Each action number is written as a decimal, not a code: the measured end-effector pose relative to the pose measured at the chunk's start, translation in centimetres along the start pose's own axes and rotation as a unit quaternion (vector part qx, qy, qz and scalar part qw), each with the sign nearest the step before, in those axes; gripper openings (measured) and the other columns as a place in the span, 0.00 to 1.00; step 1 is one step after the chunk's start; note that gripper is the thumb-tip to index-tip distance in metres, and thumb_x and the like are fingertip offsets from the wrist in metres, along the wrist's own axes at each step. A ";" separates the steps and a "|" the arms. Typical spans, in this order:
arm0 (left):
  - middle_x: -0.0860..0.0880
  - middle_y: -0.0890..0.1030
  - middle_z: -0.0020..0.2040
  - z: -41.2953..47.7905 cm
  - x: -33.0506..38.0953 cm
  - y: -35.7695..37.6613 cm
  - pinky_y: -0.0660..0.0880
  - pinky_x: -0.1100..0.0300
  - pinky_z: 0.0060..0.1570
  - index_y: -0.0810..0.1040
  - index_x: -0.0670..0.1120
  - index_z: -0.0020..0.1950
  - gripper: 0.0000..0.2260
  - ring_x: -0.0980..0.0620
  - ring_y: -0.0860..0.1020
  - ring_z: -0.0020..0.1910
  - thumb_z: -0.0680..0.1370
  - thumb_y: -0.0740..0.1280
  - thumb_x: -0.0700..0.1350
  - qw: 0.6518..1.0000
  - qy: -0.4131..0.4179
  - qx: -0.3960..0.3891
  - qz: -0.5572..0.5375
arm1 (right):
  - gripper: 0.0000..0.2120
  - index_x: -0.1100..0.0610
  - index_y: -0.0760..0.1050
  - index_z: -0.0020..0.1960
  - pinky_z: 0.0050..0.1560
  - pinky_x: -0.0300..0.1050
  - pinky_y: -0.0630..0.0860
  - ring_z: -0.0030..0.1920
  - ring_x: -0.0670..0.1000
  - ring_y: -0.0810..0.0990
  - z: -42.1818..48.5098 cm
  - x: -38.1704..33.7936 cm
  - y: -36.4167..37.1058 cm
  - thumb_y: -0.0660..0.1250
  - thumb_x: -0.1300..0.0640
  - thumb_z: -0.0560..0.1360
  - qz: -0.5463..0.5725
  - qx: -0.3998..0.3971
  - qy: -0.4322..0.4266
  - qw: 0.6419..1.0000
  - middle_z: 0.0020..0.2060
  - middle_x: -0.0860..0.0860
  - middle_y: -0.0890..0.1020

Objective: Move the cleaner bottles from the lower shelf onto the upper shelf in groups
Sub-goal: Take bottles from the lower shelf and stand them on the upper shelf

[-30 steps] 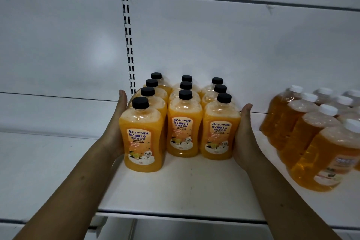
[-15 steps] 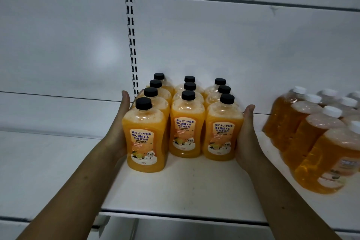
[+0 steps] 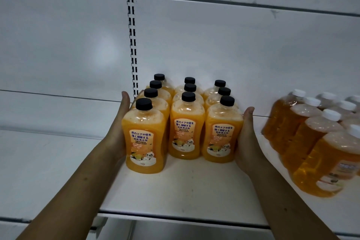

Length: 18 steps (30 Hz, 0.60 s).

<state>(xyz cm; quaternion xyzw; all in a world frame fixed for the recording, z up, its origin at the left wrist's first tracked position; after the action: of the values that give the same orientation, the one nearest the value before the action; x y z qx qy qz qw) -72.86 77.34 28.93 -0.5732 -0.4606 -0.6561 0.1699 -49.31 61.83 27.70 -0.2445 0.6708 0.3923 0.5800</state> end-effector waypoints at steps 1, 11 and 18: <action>0.45 0.89 0.48 0.0 0.0 0.1 0.85 0.53 0.36 0.74 0.53 0.75 0.34 0.46 0.88 0.42 0.81 0.48 0.71 1.000 0.001 -0.002 -0.001 | 0.42 0.46 0.78 0.68 0.64 0.65 0.79 0.57 0.58 0.87 -0.1 0.0 0.1 0.47 0.23 0.68 0.001 -0.003 0.000 1.000 0.57 0.56 0.88; 0.46 0.89 0.46 -0.7 0.3 0.7 0.83 0.54 0.33 0.70 0.52 0.79 0.34 0.47 0.88 0.40 0.81 0.48 0.70 1.000 0.005 -0.005 -0.015 | 0.43 0.45 0.78 0.68 0.68 0.68 0.76 0.58 0.58 0.87 0.1 0.0 0.0 0.47 0.22 0.66 -0.007 0.021 -0.008 1.000 0.55 0.54 0.88; 0.45 0.88 0.46 -0.6 0.1 0.8 0.84 0.53 0.34 0.72 0.52 0.77 0.34 0.46 0.88 0.40 0.81 0.50 0.71 1.000 -0.003 -0.012 -0.025 | 0.45 0.45 0.76 0.71 0.68 0.69 0.75 0.60 0.59 0.86 0.0 0.0 -0.1 0.47 0.21 0.66 -0.004 0.026 -0.009 1.000 0.57 0.55 0.88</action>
<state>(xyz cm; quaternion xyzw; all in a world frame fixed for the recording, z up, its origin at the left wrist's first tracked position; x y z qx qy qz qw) -72.64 76.44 29.36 -0.5654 -0.4676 -0.6637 0.1455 -49.21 61.74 27.67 -0.2283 0.6742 0.3749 0.5939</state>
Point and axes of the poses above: each hand's wrist, its own z-axis towards the middle knuckle, its own y-axis out of the palm, x = y × z, the point moved 8 cm from there along z, towards the middle knuckle
